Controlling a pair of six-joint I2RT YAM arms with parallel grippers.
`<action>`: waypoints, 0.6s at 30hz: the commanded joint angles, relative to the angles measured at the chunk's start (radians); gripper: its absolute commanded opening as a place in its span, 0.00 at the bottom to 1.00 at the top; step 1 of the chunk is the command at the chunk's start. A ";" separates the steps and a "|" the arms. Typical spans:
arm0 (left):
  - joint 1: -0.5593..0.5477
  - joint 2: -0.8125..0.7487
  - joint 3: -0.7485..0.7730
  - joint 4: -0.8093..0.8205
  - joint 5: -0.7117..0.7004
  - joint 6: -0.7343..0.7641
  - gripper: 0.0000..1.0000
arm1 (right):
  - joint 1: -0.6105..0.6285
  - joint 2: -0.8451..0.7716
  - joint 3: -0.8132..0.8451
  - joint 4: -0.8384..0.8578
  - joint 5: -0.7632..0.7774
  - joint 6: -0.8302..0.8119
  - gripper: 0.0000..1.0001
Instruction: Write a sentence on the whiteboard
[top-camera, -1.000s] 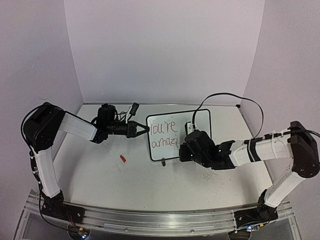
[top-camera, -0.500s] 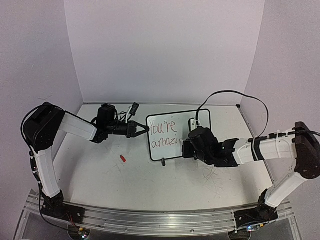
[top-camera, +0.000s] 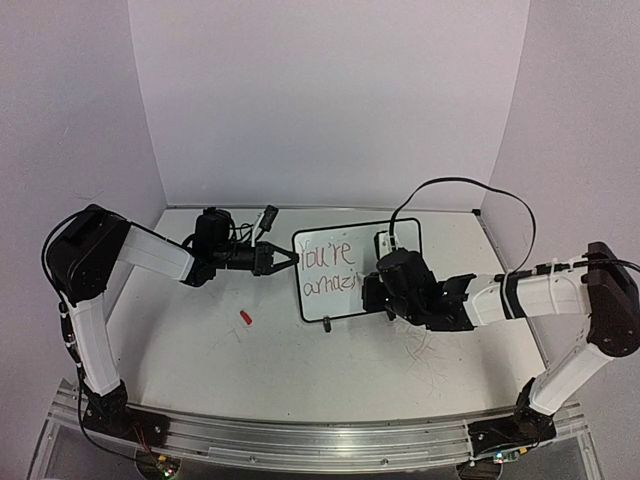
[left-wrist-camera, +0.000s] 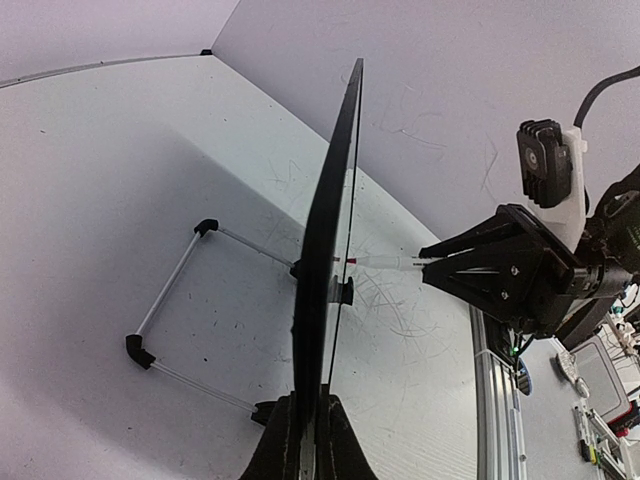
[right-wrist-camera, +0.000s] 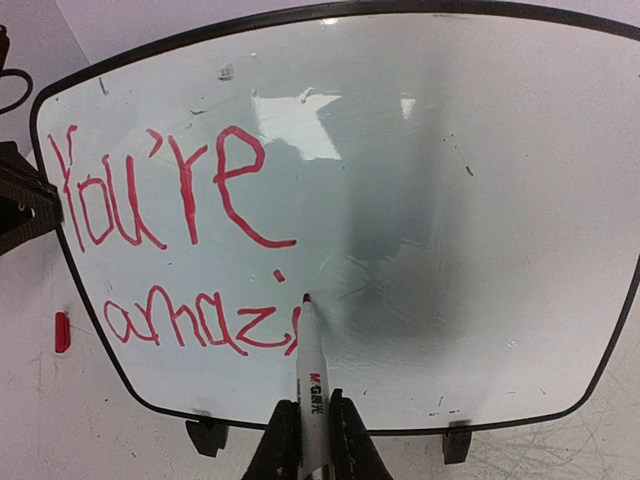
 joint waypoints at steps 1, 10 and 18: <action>-0.023 -0.030 0.028 -0.039 0.019 0.017 0.00 | -0.003 0.027 0.038 0.016 0.030 -0.001 0.00; -0.023 -0.031 0.026 -0.039 0.018 0.017 0.00 | -0.003 0.023 0.011 -0.023 0.023 0.042 0.00; -0.023 -0.031 0.027 -0.040 0.018 0.017 0.00 | 0.006 0.012 -0.024 -0.038 0.013 0.081 0.00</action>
